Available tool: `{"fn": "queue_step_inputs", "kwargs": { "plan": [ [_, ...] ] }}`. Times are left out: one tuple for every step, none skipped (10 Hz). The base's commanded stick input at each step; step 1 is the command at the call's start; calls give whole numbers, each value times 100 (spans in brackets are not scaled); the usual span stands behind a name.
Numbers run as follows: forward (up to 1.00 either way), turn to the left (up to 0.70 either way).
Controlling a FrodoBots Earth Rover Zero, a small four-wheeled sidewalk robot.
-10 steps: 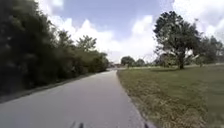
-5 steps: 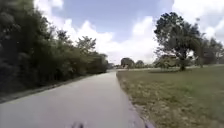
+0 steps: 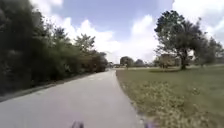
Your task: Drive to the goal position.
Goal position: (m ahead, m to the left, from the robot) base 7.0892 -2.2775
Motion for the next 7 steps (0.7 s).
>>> {"fn": "queue_step_inputs", "kwargs": {
  "plan": [
    [85, 0],
    [85, 0],
    [85, 0],
    [85, 0],
    [85, 0],
    [85, 0],
    [85, 0]
  ]
}}
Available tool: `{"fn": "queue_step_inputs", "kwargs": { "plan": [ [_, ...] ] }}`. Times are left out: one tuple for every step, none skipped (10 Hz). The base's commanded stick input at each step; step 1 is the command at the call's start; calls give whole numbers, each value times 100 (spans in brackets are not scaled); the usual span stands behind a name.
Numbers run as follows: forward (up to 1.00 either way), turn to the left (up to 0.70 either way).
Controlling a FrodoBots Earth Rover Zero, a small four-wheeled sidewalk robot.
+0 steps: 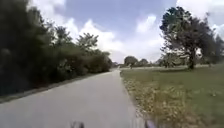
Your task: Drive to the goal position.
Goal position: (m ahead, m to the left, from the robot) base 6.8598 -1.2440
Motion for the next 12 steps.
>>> {"fn": "queue_step_inputs", "kwargs": {
  "plan": [
    [85, 0],
    [85, 0],
    [85, 0],
    [85, 0],
    [85, 23],
    [85, 33],
    [85, 0],
    [85, 0],
    [85, 0],
    [85, 0],
    [85, 0],
    [85, 0]
  ]
}}
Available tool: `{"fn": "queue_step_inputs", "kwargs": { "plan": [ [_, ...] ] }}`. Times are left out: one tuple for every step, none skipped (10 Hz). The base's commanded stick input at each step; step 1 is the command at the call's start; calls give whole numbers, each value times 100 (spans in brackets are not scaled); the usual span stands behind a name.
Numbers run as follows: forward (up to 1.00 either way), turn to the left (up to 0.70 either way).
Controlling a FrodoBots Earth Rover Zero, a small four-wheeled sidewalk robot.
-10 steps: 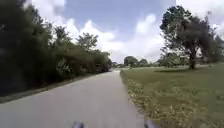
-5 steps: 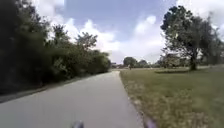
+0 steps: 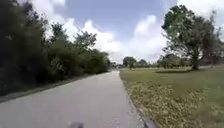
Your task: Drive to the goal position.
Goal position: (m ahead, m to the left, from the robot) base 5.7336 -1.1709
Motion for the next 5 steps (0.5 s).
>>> {"fn": "queue_step_inputs", "kwargs": {
  "plan": [
    [85, 0],
    [85, 0],
    [85, 0],
    [85, 0],
    [85, 0]
  ]
}}
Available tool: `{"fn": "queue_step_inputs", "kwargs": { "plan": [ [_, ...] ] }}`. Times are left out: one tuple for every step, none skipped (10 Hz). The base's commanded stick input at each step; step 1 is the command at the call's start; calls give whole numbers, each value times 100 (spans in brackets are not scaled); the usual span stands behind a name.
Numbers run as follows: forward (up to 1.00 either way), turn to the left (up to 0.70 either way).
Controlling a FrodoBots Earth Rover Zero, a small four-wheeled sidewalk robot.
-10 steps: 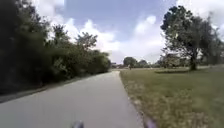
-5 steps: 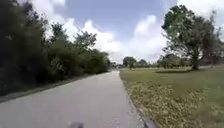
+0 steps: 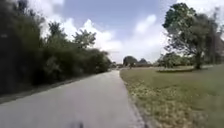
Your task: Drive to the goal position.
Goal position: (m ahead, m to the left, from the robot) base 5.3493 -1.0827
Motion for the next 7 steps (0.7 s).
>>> {"fn": "queue_step_inputs", "kwargs": {
  "plan": [
    [85, 0],
    [85, 0],
    [85, 0],
    [85, 21],
    [85, 16],
    [85, 2],
    [85, 0]
  ]
}}
